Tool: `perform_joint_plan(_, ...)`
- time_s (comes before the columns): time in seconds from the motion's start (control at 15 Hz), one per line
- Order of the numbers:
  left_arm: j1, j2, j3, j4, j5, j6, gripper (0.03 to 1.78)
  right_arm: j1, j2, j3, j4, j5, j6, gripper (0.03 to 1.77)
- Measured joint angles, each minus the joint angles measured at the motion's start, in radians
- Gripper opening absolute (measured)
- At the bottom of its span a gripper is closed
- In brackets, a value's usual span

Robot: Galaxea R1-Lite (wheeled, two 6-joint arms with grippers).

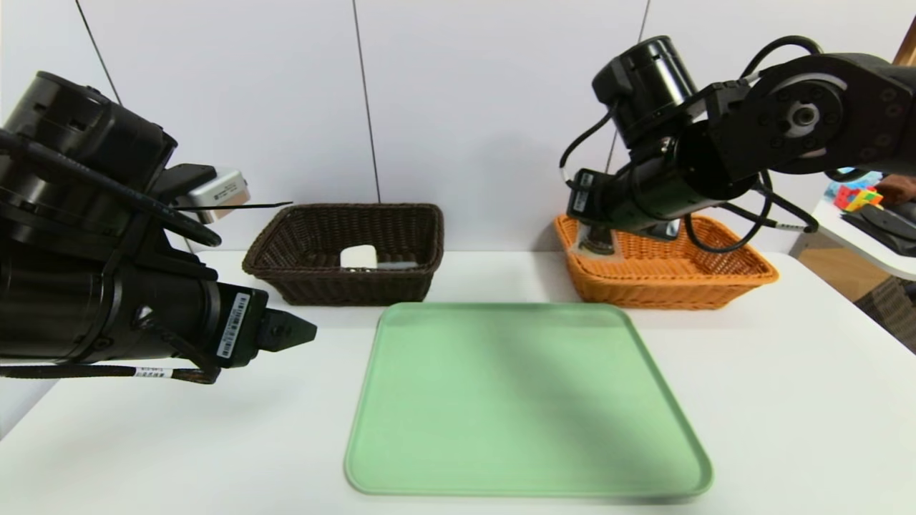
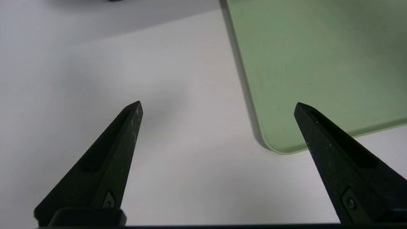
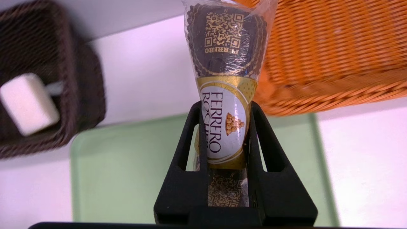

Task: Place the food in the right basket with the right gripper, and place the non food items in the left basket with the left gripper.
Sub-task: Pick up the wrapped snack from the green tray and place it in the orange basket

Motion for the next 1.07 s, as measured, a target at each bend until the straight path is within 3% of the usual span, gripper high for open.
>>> perform_joint_plan(0.53,-0.002,0.004,0.002,-0.001,0.000,-0.001,1.69,-0.246,0.001,-0.005,-0.012,0.028,-0.128,0.36)
perform_joint_plan(0.73,-0.002,0.003,0.005,-0.001,0.000,-0.002,1.69,-0.308,0.011,-0.015,-0.051,0.081,-0.269,0.36)
perform_joint_plan(1.07,-0.001,0.001,0.008,-0.001,0.001,-0.006,1.69,-0.340,0.036,-0.017,-0.087,0.189,-0.590,0.36)
